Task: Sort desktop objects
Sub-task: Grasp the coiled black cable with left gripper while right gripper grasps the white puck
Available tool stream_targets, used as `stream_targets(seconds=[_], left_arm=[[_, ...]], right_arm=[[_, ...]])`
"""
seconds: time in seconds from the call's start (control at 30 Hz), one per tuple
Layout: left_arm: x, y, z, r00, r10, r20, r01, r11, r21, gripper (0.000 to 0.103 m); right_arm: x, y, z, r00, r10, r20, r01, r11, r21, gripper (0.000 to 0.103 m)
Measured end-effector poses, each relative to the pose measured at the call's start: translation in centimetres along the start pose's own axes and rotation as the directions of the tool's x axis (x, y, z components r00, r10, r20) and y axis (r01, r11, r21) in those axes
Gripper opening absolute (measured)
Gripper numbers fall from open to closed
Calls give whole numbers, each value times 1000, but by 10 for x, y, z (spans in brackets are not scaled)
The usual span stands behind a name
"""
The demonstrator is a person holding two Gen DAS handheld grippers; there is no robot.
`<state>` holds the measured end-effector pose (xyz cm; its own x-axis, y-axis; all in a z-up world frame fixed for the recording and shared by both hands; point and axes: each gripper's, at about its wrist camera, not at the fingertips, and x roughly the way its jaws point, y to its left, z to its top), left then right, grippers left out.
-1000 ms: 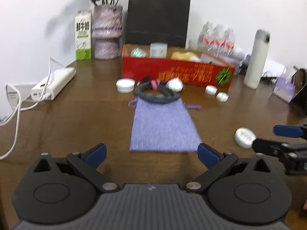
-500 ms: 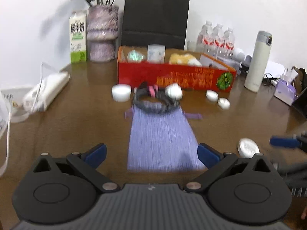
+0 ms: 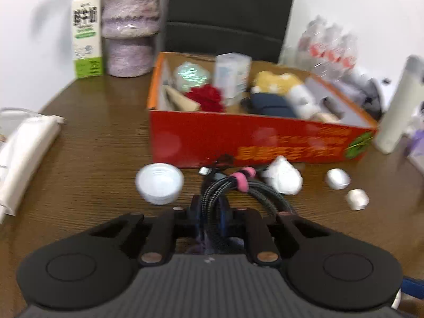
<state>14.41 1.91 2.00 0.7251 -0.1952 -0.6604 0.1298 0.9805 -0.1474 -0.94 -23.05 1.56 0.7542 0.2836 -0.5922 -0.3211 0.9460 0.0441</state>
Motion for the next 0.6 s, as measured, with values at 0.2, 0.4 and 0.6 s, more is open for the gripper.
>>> stream_targets(seconds=[0.2,0.4,0.6], left_arm=[[-54,-9,2,986,-82,147,81,997,17,11],[-120,-16,19,943,-153,296,156,988,16,11],[-134,-26,49,913,-192,361,208,978,-6,10]], right_arm=[[-3,-10,9,999,-2,46,0,999,41,38],[-18,-4,24,993,29,119,-33,999,31,38],[-20,-3,54,981,66,183,-74,997,38,38]])
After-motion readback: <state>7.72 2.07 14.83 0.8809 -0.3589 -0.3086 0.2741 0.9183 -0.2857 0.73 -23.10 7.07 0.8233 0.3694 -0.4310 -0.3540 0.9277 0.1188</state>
